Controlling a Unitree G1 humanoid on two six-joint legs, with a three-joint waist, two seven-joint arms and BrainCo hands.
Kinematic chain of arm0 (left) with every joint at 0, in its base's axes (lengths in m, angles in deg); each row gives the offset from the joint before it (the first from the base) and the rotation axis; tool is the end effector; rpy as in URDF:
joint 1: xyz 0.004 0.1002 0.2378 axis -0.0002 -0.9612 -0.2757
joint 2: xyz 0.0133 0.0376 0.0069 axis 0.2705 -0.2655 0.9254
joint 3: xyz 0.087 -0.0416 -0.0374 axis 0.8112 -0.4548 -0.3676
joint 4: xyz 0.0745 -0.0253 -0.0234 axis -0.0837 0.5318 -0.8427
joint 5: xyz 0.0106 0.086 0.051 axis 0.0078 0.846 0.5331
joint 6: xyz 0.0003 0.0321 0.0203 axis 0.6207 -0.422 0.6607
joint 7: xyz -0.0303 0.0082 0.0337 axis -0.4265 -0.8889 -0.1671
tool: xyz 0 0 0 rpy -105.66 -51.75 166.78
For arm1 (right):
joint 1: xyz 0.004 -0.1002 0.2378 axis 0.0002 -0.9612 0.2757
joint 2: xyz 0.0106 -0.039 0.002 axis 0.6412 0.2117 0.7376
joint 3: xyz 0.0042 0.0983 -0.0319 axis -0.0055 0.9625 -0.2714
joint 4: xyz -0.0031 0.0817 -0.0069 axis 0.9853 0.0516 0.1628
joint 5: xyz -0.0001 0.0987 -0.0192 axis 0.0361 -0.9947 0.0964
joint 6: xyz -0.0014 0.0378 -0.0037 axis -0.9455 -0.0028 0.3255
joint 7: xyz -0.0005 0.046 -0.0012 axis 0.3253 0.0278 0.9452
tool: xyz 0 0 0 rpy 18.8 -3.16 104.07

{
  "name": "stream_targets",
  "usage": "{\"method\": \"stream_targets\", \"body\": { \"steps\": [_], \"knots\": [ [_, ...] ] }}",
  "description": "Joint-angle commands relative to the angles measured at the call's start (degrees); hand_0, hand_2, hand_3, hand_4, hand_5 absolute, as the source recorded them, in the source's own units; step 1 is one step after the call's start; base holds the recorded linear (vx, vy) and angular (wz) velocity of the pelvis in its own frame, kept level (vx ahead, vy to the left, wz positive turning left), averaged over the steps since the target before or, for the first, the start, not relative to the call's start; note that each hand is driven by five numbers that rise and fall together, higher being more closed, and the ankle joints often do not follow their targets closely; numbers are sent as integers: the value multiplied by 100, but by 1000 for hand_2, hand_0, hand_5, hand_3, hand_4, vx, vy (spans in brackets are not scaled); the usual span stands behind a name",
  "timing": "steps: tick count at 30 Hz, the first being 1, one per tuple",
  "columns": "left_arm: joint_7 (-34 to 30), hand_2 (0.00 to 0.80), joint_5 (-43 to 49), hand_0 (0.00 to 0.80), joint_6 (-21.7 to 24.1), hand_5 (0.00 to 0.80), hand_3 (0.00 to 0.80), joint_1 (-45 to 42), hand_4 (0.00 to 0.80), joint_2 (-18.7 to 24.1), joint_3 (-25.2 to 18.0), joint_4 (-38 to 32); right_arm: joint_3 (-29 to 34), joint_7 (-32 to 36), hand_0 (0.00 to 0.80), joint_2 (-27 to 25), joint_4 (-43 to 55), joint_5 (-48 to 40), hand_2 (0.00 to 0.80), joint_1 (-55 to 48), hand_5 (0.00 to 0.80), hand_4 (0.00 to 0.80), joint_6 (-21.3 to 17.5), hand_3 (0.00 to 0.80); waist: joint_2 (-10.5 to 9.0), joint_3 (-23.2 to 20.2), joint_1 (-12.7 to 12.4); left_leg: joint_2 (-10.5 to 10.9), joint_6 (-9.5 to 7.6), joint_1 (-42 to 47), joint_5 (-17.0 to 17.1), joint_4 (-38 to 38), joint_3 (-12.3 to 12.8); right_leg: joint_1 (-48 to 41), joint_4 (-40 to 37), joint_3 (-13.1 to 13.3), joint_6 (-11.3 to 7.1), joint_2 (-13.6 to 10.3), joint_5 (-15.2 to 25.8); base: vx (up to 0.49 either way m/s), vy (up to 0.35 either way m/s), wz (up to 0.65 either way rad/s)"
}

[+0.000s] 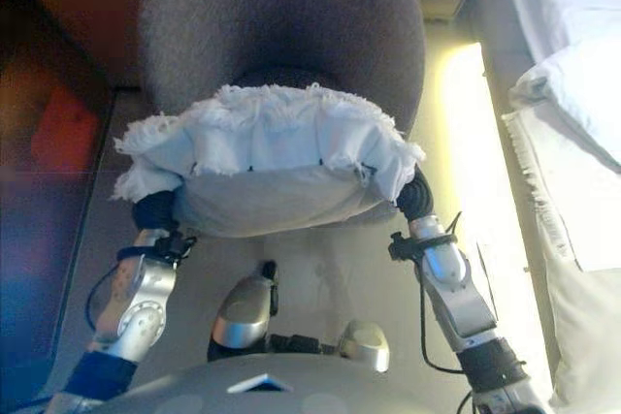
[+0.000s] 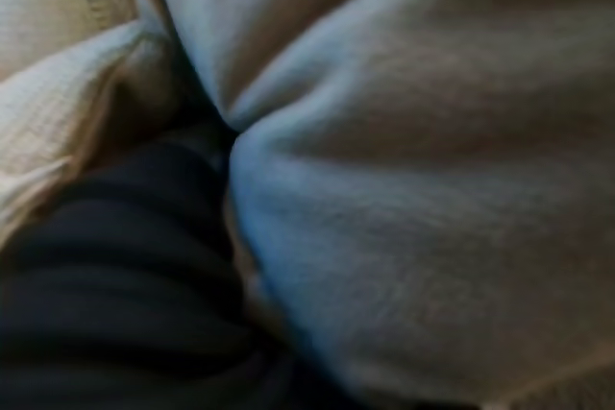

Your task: Pick up the cushion and take it to the sofa

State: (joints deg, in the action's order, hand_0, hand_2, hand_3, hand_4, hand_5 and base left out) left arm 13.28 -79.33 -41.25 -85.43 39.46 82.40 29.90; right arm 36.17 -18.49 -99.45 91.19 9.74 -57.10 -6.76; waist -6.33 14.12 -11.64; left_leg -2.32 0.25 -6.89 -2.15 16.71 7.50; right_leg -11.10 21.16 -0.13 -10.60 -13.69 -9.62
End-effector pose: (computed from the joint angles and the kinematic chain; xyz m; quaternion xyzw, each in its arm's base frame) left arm 0.1604 0.1944 0.0381 -0.2202 -0.0172 0.0380 0.9746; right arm 0.1737 -0.1780 0.0643 -0.0184 -0.0868 0.0972 0.9913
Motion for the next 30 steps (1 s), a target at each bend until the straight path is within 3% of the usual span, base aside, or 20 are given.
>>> {"method": "stream_targets", "body": {
  "steps": [1,5,7,9,10,14,16,17,18,20,21,22,24,26,30],
  "knots": [
    [-396,800,186,800,420,800,800,145,800,-47,28,-698,-136,157,800,-23,655,-11,800,127,800,800,-612,800,142,-1004,260,211,-170,-538,1055,-1250,-538,-231,68,-17,111,559,1686,355,83,-9],
    [-546,800,217,800,338,800,800,205,800,-51,-28,-639,-189,54,800,34,593,0,800,212,800,800,-571,800,167,-1041,358,463,-246,-333,947,-1283,-768,265,-470,-113,262,751,1522,294,20,27],
    [-613,800,229,800,352,800,800,189,800,-63,5,-618,-211,-6,800,24,554,13,800,179,800,800,-659,800,224,-978,531,557,-256,-126,874,-1312,-1020,613,-768,-78,411,952,1281,314,-10,-6],
    [-642,800,270,800,411,800,800,246,800,-94,135,-576,-265,-119,800,-22,476,49,800,191,800,800,-772,800,309,-883,791,603,-211,265,744,-1399,-1344,1119,-1317,6,581,1075,1317,337,-45,18],
    [-639,800,286,800,430,800,800,276,800,-105,173,-569,-282,-160,800,-42,460,52,800,210,800,800,-793,800,328,-831,877,608,-198,376,679,-1415,-1427,1177,-1452,19,591,1074,1337,342,-127,54],
    [-665,800,317,800,404,800,800,557,800,-106,386,-591,-344,-503,800,-82,368,80,800,463,800,800,-765,800,345,-582,1433,539,-172,1058,-11,-1471,-1943,2270,-2212,655,254,754,2535,444,-243,91],
    [-676,800,264,800,386,800,800,595,800,-64,376,-631,-267,-465,800,-93,352,37,800,569,800,800,-708,800,379,-481,1537,371,-171,1278,-291,-1421,-2121,2524,-1883,765,228,796,2587,406,-237,113],
    [-753,800,191,800,428,800,800,596,800,-28,319,-583,-222,-429,800,-148,323,-57,800,623,800,800,-678,800,331,-535,1479,278,-91,1269,-334,-1225,-2146,2234,-1945,656,303,782,2287,346,-200,63],
    [-730,800,170,800,428,800,800,590,800,-47,308,-573,-204,-375,800,-167,334,-96,800,614,800,800,-651,800,325,-563,1488,232,-50,1300,-321,-1124,-2168,2134,-2013,630,338,792,2251,398,-162,42],
    [-623,800,41,800,363,800,800,514,800,-104,284,-592,-67,-215,800,-225,419,-103,800,430,800,800,-503,800,332,-727,1580,2,122,1417,11,-676,-2090,1981,-1964,556,469,901,2071,419,-79,47],
    [-624,800,-20,800,321,800,800,476,800,-136,310,-620,-41,-204,800,-276,479,-107,800,373,800,800,-408,800,335,-789,1595,-157,276,1363,501,-286,-1972,1858,-1978,423,545,922,1991,378,-80,46],
    [-673,800,-16,800,349,800,800,448,800,-151,341,-653,-44,-189,800,-324,534,-110,800,324,800,800,-385,800,283,-798,1578,-184,320,1183,781,165,-1884,1721,-2010,361,624,901,1941,297,-112,48],
    [-764,800,32,800,405,800,800,392,800,-181,389,-671,-48,-189,800,-382,530,-73,800,260,800,800,-438,800,178,-762,1485,-155,274,658,822,581,-1609,1463,-2116,301,704,875,1874,219,-124,62],
    [-721,800,-95,800,368,800,800,382,800,-210,429,-590,-44,-159,800,-440,439,-74,800,268,800,800,-467,800,185,-713,1359,-233,270,432,758,-14,-1249,1206,-2278,192,654,908,1757,229,-9,44],
    [-747,800,-103,800,354,800,800,462,800,-251,530,-554,51,-295,800,-567,545,-82,800,103,800,800,-431,800,225,-650,1251,-298,455,323,977,-873,-1127,968,-2497,7,587,841,1644,135,82,36]
  ]
}}
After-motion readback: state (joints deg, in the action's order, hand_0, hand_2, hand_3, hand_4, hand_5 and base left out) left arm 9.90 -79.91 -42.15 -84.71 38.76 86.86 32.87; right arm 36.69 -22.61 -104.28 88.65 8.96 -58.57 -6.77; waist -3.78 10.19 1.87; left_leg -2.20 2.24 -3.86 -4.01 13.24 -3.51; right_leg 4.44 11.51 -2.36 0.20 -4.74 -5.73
